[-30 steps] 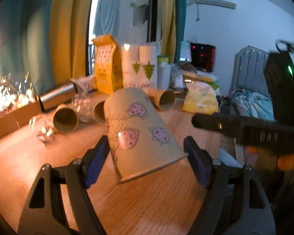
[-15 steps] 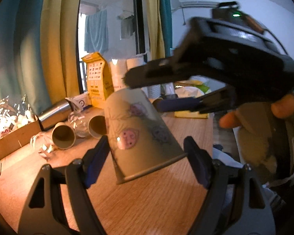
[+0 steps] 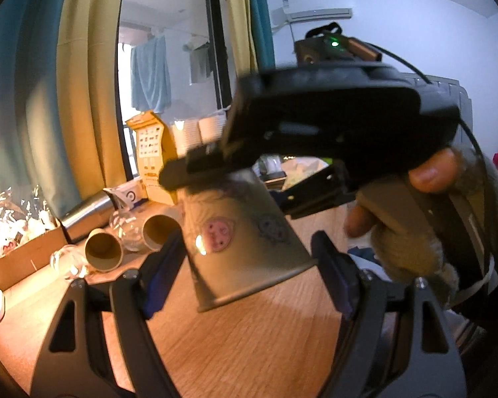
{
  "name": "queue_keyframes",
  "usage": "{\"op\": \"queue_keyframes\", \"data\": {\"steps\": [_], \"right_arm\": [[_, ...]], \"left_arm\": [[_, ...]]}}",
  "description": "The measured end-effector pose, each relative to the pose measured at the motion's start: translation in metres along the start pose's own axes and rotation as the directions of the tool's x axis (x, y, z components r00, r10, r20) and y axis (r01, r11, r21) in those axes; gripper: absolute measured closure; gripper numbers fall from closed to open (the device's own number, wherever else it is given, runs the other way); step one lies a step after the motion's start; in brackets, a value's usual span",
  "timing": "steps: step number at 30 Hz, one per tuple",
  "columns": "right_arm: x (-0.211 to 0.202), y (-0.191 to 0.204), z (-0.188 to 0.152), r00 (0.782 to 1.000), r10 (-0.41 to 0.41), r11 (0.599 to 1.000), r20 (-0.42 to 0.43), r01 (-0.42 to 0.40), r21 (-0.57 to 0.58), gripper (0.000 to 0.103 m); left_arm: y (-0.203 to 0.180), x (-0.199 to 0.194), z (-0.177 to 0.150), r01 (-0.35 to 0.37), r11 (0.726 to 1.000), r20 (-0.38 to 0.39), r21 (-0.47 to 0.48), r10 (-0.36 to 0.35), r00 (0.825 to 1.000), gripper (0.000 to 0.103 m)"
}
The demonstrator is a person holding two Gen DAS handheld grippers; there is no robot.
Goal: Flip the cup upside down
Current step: 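Grasp the cup with the right gripper while the left gripper opens and releases, then lower the cup mouth-up onto the table with the right gripper and open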
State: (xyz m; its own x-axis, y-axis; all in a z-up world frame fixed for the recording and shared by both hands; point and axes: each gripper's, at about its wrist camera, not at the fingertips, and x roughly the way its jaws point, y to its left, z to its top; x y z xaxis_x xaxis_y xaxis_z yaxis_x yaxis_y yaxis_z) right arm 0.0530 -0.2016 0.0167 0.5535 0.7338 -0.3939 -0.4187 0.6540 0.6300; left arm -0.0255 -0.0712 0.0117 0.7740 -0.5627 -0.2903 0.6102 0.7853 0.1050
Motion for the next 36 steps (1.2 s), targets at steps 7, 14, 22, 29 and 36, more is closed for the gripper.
{"op": "queue_keyframes", "data": {"steps": [7,14,22,29,36], "right_arm": [[0.013,0.003,0.007,0.999,-0.018,0.999,-0.036,0.017,-0.046,0.044],[0.02,-0.007,0.031,0.993,-0.104,0.991,0.061,0.108,-0.078,0.043],[0.025,-0.05,0.038,0.933,-0.302,0.939,0.195,0.326,-0.108,0.043],[0.043,-0.054,0.014,0.899,-0.389,0.886,0.2,0.425,-0.188,0.043],[0.067,-0.04,0.006,0.888,-0.42,0.843,0.187,0.458,-0.282,0.043]], "left_arm": [[0.007,0.004,0.0,-0.013,0.999,-0.031,-0.043,0.012,0.999,0.019],[0.013,0.012,-0.001,-0.04,0.995,-0.084,-0.095,0.033,0.996,0.019],[0.028,0.008,-0.004,-0.109,0.98,-0.095,-0.169,0.094,0.991,0.018],[0.061,0.006,-0.012,-0.229,0.921,-0.158,-0.315,0.186,0.97,0.019],[0.072,0.01,-0.016,-0.251,0.906,-0.183,-0.341,0.198,0.963,0.019]]}}
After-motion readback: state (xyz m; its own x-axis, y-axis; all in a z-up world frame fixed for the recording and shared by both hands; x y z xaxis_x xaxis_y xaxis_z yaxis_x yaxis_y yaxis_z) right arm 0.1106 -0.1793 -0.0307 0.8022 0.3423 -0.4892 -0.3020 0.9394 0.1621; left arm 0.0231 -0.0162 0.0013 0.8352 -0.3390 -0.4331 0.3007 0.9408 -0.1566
